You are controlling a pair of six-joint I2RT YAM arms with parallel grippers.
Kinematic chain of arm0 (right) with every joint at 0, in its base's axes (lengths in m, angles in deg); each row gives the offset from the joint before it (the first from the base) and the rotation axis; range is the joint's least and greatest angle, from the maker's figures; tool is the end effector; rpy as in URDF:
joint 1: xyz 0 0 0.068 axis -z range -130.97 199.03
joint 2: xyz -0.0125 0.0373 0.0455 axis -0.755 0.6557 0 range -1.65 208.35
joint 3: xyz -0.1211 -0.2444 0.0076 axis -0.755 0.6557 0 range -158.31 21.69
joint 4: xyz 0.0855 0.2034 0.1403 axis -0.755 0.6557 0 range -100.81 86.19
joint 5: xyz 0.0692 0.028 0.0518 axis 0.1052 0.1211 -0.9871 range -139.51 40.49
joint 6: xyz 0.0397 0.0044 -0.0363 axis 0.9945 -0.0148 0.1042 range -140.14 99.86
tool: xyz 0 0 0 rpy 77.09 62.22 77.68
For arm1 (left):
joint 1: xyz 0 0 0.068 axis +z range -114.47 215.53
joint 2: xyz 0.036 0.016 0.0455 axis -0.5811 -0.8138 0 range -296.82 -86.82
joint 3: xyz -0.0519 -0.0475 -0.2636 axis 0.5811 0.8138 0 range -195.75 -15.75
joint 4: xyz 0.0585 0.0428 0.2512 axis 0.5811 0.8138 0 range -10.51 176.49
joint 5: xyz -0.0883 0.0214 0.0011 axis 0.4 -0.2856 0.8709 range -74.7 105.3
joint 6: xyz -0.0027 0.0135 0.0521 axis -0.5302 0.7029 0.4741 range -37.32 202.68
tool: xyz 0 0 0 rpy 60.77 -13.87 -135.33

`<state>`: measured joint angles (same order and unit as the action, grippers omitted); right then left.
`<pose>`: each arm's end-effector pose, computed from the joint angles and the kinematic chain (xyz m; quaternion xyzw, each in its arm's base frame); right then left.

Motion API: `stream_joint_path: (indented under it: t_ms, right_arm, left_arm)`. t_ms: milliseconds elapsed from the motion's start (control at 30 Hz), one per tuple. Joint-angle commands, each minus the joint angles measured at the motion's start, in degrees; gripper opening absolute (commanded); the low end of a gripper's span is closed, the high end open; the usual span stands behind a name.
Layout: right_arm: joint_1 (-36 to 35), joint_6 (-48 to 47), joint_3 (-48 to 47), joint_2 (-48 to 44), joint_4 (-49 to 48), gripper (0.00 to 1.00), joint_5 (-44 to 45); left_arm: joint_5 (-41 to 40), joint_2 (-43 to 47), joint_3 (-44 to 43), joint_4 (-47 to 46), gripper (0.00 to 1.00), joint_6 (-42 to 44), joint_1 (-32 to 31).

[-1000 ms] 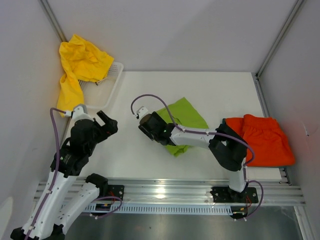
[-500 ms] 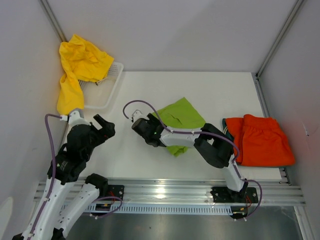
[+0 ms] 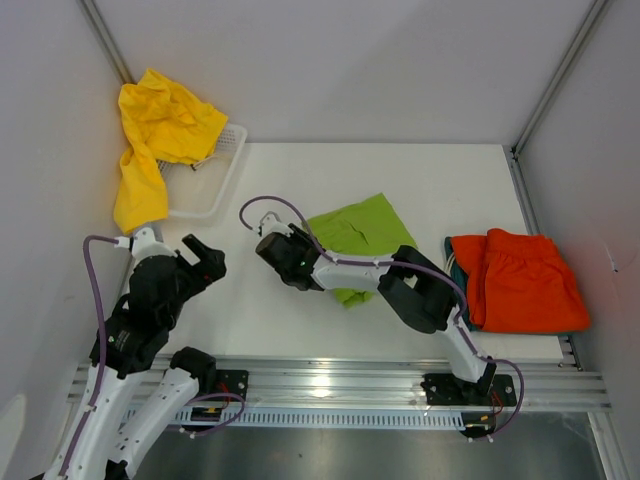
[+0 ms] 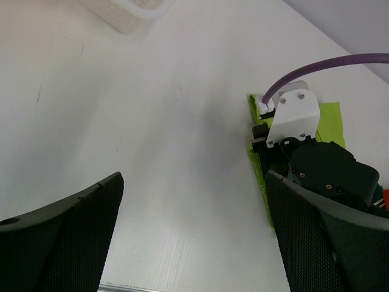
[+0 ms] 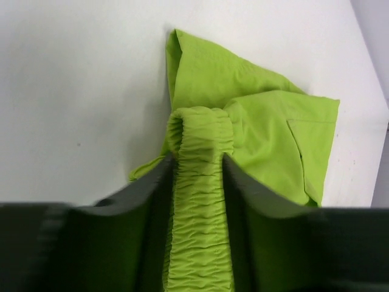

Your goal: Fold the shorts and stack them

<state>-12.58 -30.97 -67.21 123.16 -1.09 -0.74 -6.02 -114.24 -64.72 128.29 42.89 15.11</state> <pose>0.2482 0.4028 0.1654 -0.3726 0.7725 -0.1980 0.4746 0.0858 -0.0181 0.3318 -0.2361 0.8109 -0.1200 0.5219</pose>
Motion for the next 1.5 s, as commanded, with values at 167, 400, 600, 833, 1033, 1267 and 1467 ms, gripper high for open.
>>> stream_joint_path:
  t_ms: [167,400,600,833,1033,1267,1467]
  right_arm:
    - [3.1,0.2,-7.4,3.7,0.7,0.02,4.5]
    - [8.4,8.3,-6.3,-5.4,5.8,0.10,-5.7]
    - [7.6,6.7,-6.1,-4.4,6.1,0.00,-2.5]
    - [7.5,7.4,-7.1,-3.2,7.5,0.10,-2.9]
    - [8.3,7.5,-9.5,0.5,9.5,0.41,-2.5]
    - [8.8,6.4,-12.3,4.3,9.8,0.50,-1.5]
    - [8.9,5.2,-13.6,6.8,9.6,0.49,3.9]
  left_arm:
    - [-1.2,0.0,-0.9,-0.3,0.99,2.2,0.6]
    - [-0.7,-0.6,-1.0,-0.5,0.99,2.4,0.6]
    - [0.5,-0.8,-0.1,-1.5,0.99,2.2,0.6]
    - [0.6,-1.1,-0.1,-1.5,0.99,2.3,0.6]
    - [0.6,-0.5,0.4,-1.5,0.99,2.3,0.6]
    - [0.2,-0.4,0.3,-1.4,0.99,2.8,0.6]
    - [0.0,-0.5,0.6,-1.6,0.99,3.1,0.6]
